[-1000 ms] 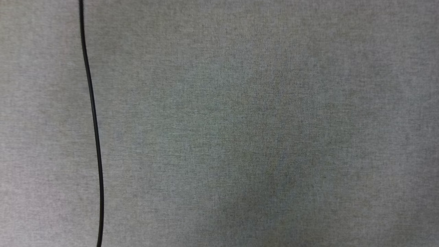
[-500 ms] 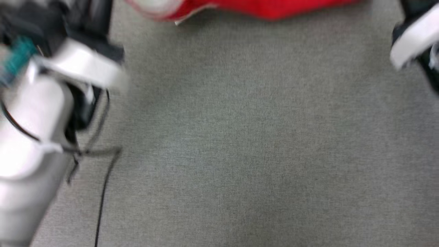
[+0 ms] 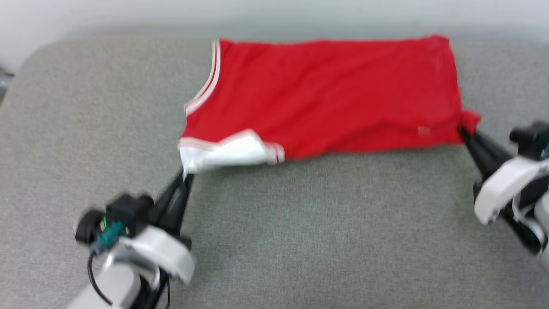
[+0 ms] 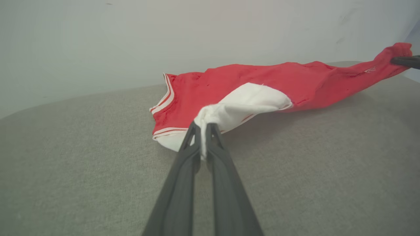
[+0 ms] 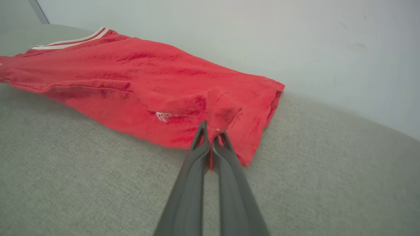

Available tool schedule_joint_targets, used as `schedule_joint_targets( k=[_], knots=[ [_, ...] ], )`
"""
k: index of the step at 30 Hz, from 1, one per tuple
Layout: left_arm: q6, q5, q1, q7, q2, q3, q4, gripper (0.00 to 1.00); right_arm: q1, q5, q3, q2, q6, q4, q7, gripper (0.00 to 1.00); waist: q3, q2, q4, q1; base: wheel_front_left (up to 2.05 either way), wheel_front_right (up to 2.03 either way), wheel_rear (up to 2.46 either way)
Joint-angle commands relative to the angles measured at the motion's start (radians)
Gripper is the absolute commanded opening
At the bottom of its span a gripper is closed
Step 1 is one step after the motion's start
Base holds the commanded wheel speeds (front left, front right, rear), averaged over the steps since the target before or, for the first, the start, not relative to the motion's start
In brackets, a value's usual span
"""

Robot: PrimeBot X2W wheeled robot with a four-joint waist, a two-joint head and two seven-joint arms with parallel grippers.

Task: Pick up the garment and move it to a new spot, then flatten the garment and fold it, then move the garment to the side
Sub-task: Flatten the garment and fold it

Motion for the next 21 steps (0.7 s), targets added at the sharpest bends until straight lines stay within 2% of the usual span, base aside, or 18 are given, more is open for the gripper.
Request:
schedule_joint_targets(
  k=[1, 6, 11, 15, 21],
  knots=[
    [-0.004, -0.013, 0.044, -0.002, -0.002, -0.006, 0.006, 0.0, 0.044, 0.011, -0.001, -0.003, -0.002, -0.006, -0.001, 0.0, -0.052, -0.0001, 0.004, 0.0003, 0.0, 0.0, 0.0],
    [-0.002, -0.046, 0.182, 0.004, -0.01, -0.031, 0.019, 0.0, 0.188, 0.027, 0.001, -0.014, -0.002, -0.019, -0.002, 0.0, -0.119, -0.0001, 0.002, 0.0003, 0.0, 0.0, 0.0],
    [-0.028, -0.102, 0.299, 0.029, -0.002, -0.063, 0.042, 0.0, 0.314, 0.044, -0.026, -0.017, -0.002, -0.038, -0.008, 0.0, -0.179, -0.0001, -0.009, 0.0003, 0.0, 0.0, 0.0],
    [-0.033, -0.142, 0.379, 0.055, -0.006, -0.086, 0.04, 0.0, 0.412, 0.05, -0.033, -0.017, -0.002, -0.056, 0.013, 0.0, -0.221, -0.0001, -0.012, 0.0003, 0.0, 0.0, 0.0],
    [-0.026, -0.191, 0.47, 0.066, -0.002, -0.095, 0.022, 0.0, 0.55, 0.074, -0.099, -0.035, -0.002, -0.077, 0.007, 0.0, -0.251, -0.0001, -0.006, 0.0003, 0.0, 0.0, 0.0]
  ],
)
